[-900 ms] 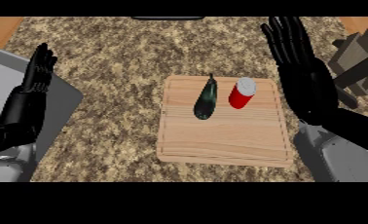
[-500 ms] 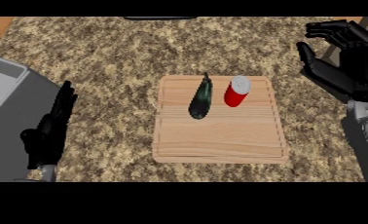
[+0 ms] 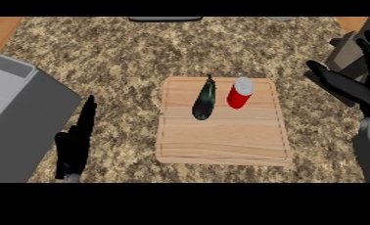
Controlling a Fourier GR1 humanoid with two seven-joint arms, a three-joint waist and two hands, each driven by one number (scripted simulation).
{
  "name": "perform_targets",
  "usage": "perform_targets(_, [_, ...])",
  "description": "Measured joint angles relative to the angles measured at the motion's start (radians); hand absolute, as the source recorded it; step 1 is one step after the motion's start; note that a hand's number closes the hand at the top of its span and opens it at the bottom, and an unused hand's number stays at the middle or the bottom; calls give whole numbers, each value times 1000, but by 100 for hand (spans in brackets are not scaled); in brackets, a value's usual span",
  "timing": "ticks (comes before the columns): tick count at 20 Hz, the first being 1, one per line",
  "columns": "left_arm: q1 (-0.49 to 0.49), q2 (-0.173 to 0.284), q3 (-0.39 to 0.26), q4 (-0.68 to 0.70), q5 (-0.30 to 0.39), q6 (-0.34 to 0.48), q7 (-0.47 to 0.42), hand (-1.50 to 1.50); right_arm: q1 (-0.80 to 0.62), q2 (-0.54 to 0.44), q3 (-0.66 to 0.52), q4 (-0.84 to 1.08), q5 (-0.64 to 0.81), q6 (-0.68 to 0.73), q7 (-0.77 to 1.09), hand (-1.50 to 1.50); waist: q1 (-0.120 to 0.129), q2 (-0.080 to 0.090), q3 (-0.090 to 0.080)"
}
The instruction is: Pick the can from the cutting board and place it in the tiered basket
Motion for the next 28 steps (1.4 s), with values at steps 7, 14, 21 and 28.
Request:
perform_targets(7, [7,-8,1,9,-13,4,-12,0,39,-205,166,-128,79,169,364,-150,2,-7,-3])
perform_targets(14, [3,-23,-7,10,-22,3,-12,0,-44,-389,333,-258,208,337,742,-150,14,-8,-3])
perform_targets(21, [-16,-38,-12,17,-36,0,6,0,-216,-346,488,-294,383,404,1000,-150,27,-4,0])
perform_targets(28, [-30,-35,2,25,-37,-18,27,0,-284,-226,602,-187,536,443,1041,-150,27,-2,1])
